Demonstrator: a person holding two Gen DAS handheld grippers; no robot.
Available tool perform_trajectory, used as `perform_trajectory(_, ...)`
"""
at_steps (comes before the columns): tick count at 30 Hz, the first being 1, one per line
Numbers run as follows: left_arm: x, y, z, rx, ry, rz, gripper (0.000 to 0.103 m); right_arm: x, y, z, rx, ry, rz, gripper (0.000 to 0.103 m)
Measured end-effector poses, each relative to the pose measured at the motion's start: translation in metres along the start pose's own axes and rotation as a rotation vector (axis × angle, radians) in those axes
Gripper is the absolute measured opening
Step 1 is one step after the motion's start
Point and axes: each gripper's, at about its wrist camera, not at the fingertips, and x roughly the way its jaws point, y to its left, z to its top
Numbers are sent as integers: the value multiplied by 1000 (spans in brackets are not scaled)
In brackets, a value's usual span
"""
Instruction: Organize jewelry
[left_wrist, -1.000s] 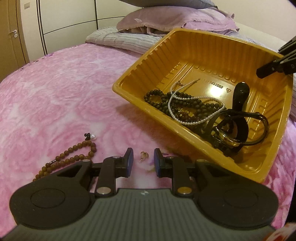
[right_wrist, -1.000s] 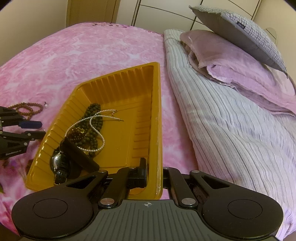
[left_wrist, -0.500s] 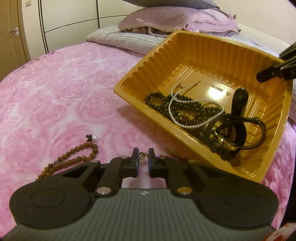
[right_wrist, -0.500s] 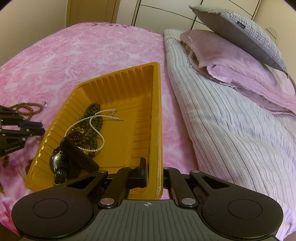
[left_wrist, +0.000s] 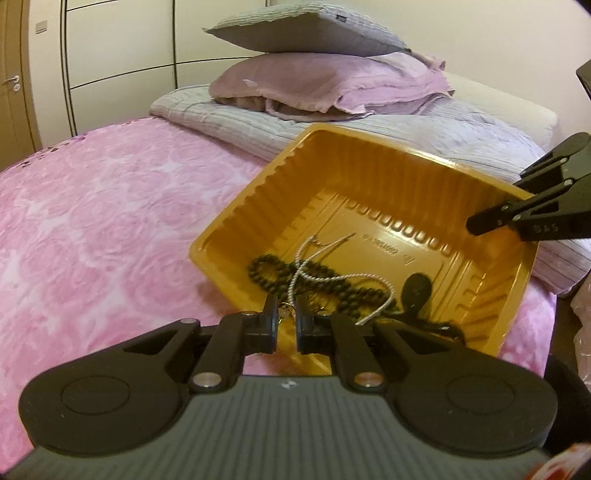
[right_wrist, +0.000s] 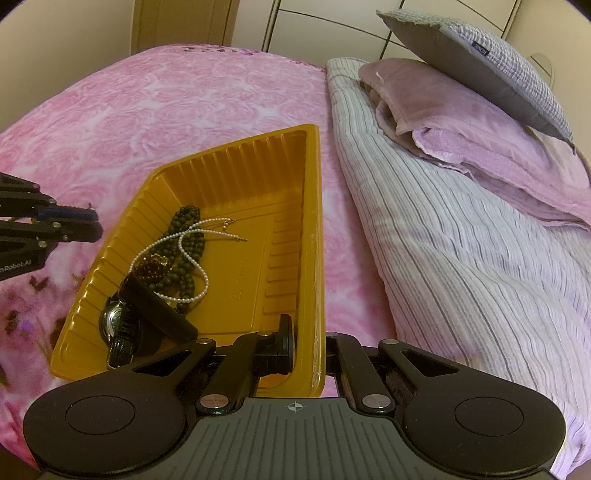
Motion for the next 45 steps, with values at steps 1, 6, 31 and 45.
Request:
perform_trajectory(1,1,-2,1,4,1,-1,8,0,0,0,1,0,1,4)
perform_trajectory(6,6,-9,5,15,5,-13,8,0,-1,0,5,-1,5,4)
perform_trajectory(31,12,-12,5,3,7,-16,24,0,-3,-1,8,-3,8,4)
perform_trajectory(45,-7,74,-35,-54,52,196,24,-2,-4,-1,15,0,9,4)
